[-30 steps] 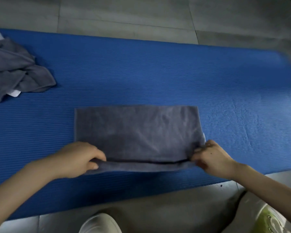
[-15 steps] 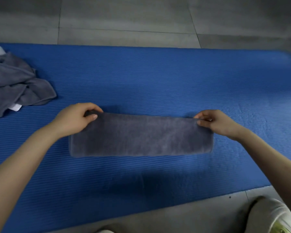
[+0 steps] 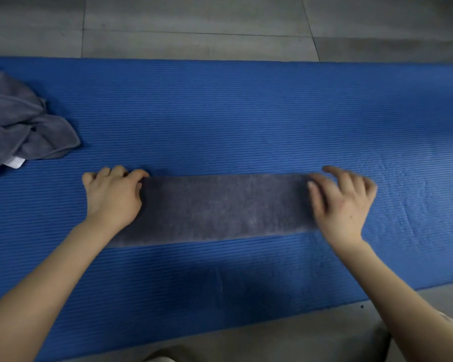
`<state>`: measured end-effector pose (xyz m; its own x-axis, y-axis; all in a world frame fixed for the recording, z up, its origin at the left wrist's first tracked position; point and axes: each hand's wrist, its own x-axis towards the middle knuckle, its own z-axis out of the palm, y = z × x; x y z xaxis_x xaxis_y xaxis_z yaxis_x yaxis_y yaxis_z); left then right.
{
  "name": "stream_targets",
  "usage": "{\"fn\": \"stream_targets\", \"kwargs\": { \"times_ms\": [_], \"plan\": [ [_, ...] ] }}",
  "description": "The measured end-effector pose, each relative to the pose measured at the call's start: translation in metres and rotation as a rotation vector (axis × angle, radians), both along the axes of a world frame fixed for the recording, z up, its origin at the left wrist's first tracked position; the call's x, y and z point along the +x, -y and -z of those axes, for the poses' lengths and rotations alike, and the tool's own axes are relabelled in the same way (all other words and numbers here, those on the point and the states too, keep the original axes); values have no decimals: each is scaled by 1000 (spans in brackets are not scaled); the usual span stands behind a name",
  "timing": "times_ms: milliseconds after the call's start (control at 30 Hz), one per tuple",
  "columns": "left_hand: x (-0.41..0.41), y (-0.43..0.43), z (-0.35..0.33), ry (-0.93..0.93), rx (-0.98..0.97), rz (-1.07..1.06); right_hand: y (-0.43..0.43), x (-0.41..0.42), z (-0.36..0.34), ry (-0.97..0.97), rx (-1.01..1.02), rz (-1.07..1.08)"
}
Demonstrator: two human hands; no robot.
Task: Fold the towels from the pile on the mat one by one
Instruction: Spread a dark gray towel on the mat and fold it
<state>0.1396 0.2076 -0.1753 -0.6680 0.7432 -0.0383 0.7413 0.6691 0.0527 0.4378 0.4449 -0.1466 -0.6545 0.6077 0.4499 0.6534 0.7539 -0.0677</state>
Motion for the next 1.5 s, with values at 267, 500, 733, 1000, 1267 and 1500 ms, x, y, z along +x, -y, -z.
{"fn": "stream_targets", "kwargs": {
  "times_ms": [267,500,733,1000,1267,1500],
  "plan": [
    [62,-11,-9,-122,290,455,38,18,46,571,-158,-314],
    [145,-32,12,68,68,569,36,16,43,495,50,-491],
    [140,-44,9,-68,169,512,15,-27,-8,413,-5,-563],
    [86,-93,-65,253,364,335,-12,-103,-50,308,-139,-238],
    [57,-104,-118,756,560,12,68,-90,-54,-308,-1178,483],
    [52,-73,-140,1192,900,-419,78,-121,-68,-789,-1765,180]
  ]
}}
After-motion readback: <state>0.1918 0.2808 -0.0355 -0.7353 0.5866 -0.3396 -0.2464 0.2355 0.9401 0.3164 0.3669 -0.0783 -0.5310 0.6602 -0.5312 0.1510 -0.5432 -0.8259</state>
